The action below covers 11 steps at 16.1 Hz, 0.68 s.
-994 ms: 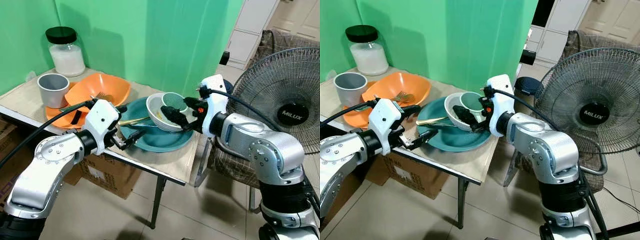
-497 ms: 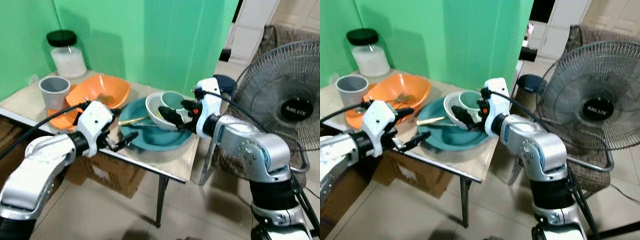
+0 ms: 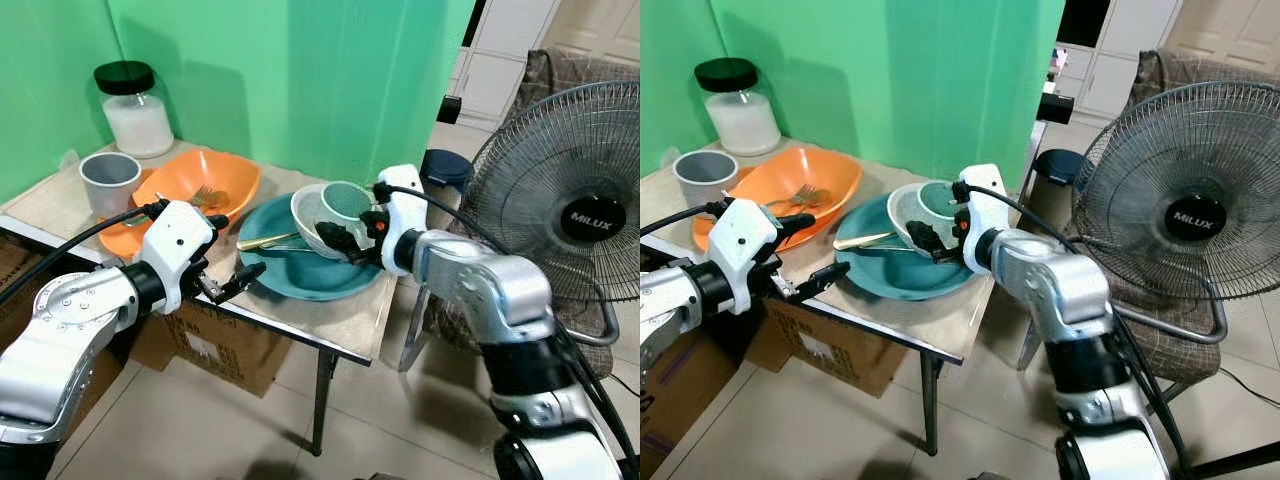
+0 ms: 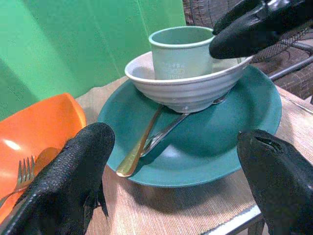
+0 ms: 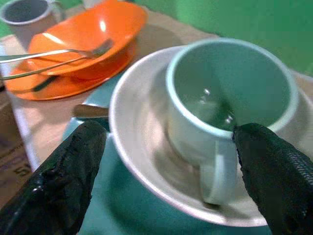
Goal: Setting the table
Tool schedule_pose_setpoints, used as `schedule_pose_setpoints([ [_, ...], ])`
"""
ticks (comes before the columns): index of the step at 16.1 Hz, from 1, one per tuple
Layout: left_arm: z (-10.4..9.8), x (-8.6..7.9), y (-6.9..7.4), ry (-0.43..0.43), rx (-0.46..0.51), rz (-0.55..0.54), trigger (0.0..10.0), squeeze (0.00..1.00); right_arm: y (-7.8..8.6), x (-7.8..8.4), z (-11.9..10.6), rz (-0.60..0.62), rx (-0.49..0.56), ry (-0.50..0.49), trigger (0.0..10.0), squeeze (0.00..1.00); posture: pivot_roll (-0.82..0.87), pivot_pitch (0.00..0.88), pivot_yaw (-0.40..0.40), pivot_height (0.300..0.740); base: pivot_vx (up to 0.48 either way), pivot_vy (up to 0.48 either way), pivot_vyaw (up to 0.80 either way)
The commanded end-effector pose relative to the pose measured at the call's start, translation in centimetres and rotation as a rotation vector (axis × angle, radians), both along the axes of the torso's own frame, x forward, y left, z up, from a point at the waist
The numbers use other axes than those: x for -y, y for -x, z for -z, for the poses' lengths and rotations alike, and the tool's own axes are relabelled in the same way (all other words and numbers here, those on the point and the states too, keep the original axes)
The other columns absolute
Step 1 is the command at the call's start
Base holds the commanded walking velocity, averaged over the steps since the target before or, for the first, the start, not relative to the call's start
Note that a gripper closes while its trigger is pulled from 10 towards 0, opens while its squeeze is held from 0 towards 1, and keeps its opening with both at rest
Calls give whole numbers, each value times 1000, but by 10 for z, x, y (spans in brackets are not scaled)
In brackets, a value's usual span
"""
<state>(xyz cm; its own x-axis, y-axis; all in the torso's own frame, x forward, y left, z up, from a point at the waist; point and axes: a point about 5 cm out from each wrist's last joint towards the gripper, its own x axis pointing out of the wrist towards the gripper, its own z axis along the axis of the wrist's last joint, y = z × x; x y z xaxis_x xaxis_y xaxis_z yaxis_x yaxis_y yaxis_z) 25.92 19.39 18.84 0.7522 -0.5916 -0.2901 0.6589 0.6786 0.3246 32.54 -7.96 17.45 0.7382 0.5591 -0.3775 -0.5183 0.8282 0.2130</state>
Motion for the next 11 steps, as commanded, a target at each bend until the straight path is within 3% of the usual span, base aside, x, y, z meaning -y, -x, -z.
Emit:
schedule_pose_setpoints([
  [1,-3,2,2,0,3,20,10000,0,-3,2,-1,17,-9,13,10000,0,-15,0,-32,740,0,0,0],
  [6,-3,4,2,4,1,32,10000,0,-14,6,5,86,-118,53,10000,0,-15,0,-41,740,0,0,0],
  [11,-5,4,2,4,11,27,10000,0,-16,12,-14,81,-85,18,10000,0,-12,0,-49,740,0,0,0],
])
